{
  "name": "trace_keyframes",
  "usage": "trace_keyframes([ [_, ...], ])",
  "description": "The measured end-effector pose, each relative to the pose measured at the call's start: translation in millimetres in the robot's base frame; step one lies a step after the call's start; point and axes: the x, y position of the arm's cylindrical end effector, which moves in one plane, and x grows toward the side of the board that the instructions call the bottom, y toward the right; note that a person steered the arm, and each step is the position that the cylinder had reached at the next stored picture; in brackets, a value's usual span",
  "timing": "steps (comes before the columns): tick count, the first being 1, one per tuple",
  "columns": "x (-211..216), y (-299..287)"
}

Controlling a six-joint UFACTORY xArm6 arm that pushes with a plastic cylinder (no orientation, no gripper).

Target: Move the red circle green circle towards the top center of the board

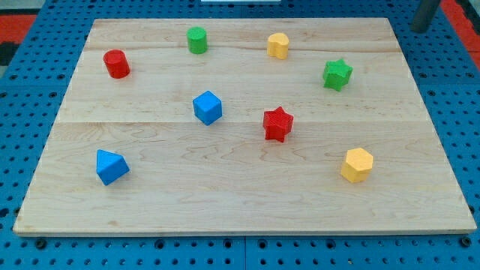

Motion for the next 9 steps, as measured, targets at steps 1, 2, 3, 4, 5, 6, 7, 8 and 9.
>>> trace_keyframes([
  [1,58,-3],
  [2,75,-80],
  [3,34,-137],
  [4,26,-167],
  [5,50,-223],
  [6,51,-300],
  [7,35,-296],
  [8,78,-340],
  [9,71,-429],
])
